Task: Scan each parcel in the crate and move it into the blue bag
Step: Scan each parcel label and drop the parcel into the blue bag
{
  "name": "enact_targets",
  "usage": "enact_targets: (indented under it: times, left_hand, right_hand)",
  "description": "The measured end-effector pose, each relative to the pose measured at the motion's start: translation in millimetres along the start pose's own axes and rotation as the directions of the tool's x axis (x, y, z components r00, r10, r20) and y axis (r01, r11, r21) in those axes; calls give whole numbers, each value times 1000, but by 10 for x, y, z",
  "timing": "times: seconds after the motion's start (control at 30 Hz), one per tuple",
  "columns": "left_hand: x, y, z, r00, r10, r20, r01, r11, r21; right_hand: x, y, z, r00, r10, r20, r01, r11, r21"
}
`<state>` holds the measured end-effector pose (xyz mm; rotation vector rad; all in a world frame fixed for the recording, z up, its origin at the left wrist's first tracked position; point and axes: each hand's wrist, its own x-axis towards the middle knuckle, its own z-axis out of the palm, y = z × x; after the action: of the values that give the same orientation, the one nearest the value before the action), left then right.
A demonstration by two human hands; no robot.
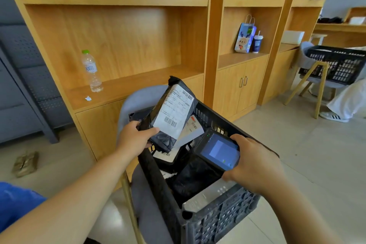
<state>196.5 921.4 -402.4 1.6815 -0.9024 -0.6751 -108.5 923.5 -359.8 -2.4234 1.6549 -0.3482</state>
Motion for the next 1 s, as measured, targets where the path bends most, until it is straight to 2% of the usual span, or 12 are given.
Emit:
enact_targets:
  times: [0.3,0.47,0.57,0.73,0.87,1.0]
  left_hand:
    - [-185,37,-21,998,46,-39,-47,999,-16]
    - [-370,49,-149,993,81,-86,-90,990,-110]
    - [-588,24,-348,988,96,-122,-118,974,-192]
    - [-1062,-201,-876,970,106,-217,-152,965,-211]
    - [-1518,-567,-1322,937,41,-347,-105,980,-166]
    - [-1921,-1060,-1731,878,-102,-468,-11,973,-233]
  right_hand:
    - [-100,29,-35,999,-27,-43,28,999,21]
    - [-145,-43,2,994,-50,-96,57,996,73]
    - [-164,-186,52,986,-110,-122,124,986,113]
    - [-207,-585,170,967,-230,-112,248,952,179]
    - [-241,-1006,322,939,-340,-51,344,921,183]
    - [-300,-1429,530,890,-456,3,447,874,193]
